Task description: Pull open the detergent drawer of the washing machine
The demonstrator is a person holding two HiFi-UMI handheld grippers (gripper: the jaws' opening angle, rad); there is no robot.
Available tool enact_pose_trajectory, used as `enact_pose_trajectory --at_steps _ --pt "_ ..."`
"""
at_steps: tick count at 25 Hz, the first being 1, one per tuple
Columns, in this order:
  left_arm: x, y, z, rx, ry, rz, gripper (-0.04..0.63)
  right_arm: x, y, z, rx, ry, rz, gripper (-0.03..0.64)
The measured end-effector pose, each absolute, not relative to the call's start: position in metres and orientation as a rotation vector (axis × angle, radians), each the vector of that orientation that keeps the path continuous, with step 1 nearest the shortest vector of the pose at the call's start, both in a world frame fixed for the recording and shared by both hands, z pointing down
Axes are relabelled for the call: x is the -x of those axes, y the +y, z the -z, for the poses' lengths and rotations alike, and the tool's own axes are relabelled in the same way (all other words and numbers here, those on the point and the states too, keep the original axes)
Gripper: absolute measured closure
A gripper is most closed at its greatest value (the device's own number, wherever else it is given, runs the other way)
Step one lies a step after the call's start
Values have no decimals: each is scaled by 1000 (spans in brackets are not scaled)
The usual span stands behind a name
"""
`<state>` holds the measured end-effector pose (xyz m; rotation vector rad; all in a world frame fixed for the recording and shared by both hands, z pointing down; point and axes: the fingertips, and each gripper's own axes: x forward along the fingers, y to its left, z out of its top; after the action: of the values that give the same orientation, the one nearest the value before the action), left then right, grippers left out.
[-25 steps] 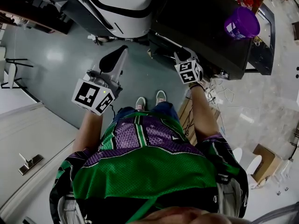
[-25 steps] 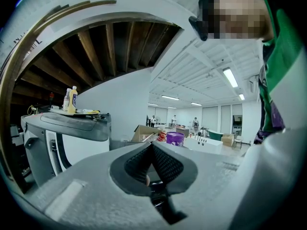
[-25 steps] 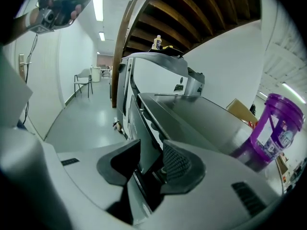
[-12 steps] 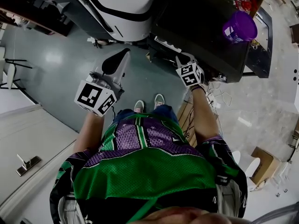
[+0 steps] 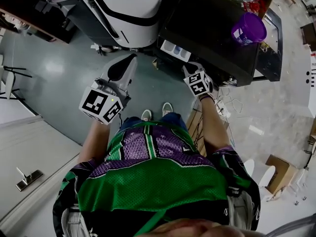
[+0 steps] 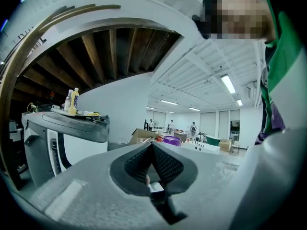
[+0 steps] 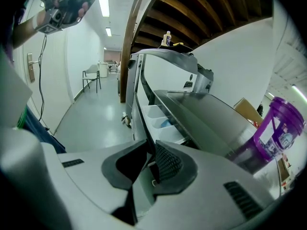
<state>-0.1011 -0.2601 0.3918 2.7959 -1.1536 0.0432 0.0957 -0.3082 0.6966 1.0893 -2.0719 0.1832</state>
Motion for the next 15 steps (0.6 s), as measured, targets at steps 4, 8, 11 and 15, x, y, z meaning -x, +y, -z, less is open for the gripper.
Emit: enact_pose_trajectory --at_steps 4,8,11,15 --pt "108 -250 -388 -2813 -1125 -26 578 -89 -296 -696 -1098 -2058 -195 561" --pt "116 -241 -388 -2835 -1090 -23 578 -83 -283 -696 -1112 -2043 -196 561" --pt "122 -233 -387 -2853 -1061 -25 578 -78 -273 -696 -1117 -2032 -200 560" --pt "133 -223 -386 -2864 -1035 -10 578 -71 -258 -696 -1125 -2016 -204 560"
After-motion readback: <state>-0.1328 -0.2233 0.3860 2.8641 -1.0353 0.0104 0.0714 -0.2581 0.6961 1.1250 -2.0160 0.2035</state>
